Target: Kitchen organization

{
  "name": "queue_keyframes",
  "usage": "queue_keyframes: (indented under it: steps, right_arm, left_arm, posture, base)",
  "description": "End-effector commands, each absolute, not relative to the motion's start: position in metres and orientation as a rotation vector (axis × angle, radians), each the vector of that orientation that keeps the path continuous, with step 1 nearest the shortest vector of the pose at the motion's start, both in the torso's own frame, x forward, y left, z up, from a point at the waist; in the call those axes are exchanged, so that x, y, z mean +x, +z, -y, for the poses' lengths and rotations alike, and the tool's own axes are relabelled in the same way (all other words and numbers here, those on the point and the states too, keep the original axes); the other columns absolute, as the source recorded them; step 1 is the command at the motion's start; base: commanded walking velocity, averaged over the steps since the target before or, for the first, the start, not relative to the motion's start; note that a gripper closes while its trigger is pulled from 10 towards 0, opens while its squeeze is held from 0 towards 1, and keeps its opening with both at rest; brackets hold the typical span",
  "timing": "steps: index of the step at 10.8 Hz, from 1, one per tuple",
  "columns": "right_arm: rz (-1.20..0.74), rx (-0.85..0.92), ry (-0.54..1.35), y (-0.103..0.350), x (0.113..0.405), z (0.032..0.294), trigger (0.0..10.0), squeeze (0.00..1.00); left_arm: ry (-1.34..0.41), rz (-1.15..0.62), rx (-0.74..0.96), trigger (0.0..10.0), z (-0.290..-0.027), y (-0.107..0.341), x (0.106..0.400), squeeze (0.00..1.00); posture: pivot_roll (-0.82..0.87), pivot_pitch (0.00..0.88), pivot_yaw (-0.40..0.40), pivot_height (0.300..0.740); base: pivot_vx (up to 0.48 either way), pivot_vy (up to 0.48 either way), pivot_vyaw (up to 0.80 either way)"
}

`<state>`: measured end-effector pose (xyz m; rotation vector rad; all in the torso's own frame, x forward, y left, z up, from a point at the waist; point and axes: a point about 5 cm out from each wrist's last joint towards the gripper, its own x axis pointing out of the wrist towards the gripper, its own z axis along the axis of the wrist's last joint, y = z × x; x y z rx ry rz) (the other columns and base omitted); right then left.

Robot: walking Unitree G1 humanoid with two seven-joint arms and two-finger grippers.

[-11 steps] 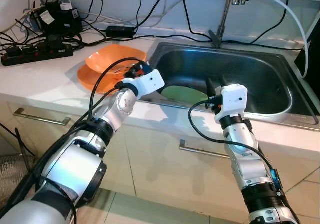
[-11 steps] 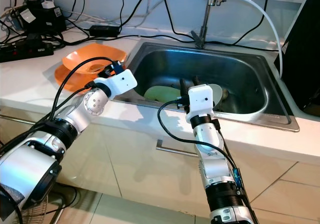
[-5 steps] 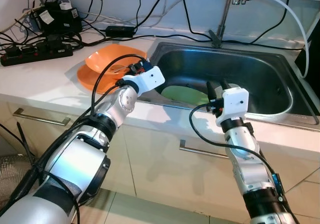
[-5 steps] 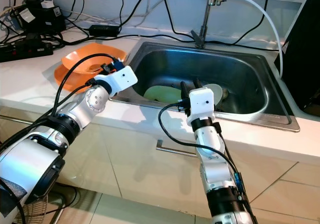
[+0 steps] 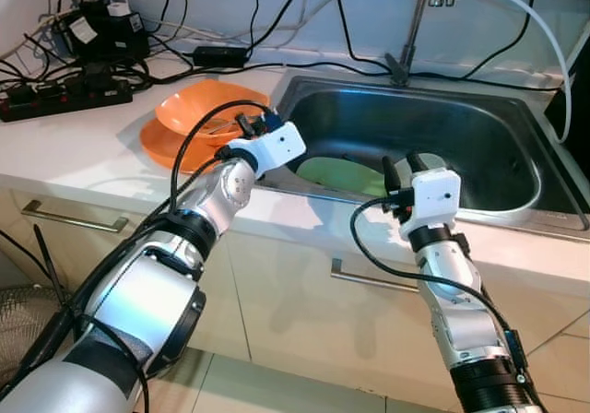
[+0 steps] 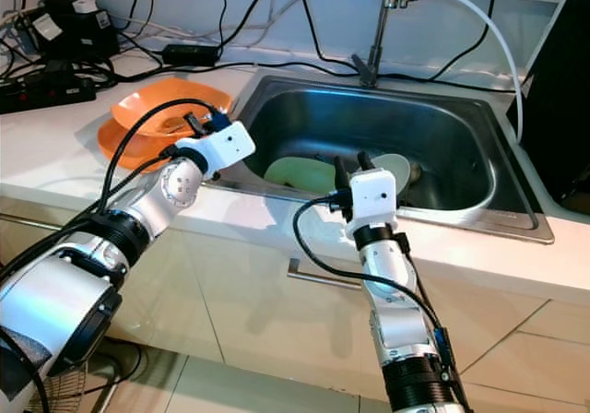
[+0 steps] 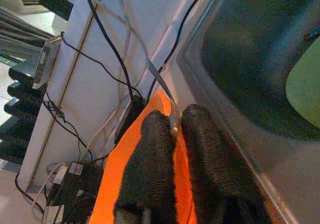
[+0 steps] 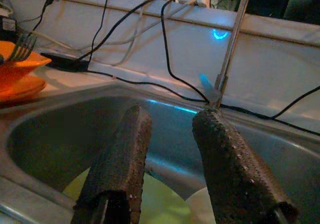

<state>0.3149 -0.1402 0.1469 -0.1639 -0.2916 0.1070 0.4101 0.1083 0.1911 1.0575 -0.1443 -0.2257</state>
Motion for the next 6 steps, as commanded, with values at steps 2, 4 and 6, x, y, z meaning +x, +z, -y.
queue_keyframes:
  steps: [2,4,6]
  right_arm:
    - [0.289,-0.157,0.096,0.148,0.313,0.141,10.0,0.0]
    - [0.291,-0.158,0.094,0.149,0.315,0.142,10.0,0.0]
    - [0.296,-0.159,0.096,0.152,0.318,0.141,10.0,0.0]
  left_arm:
    - [-0.208,0.175,1.046,0.0,-0.105,0.199,0.412,0.0]
    - [-0.179,0.22,1.034,0.0,-0.106,0.208,0.413,0.0]
    - [-0.157,0.302,0.947,10.0,-0.104,0.232,0.415,0.0]
  posture:
    - [0.07,0.065,0.019,0.74]
    - [0.07,0.057,0.014,0.74]
    - [0.08,0.046,0.01,0.74]
  base:
    - [0.0,0.0,0.0]
    - [0.0,0.0,0.0]
    - [0.0,0.0,0.0]
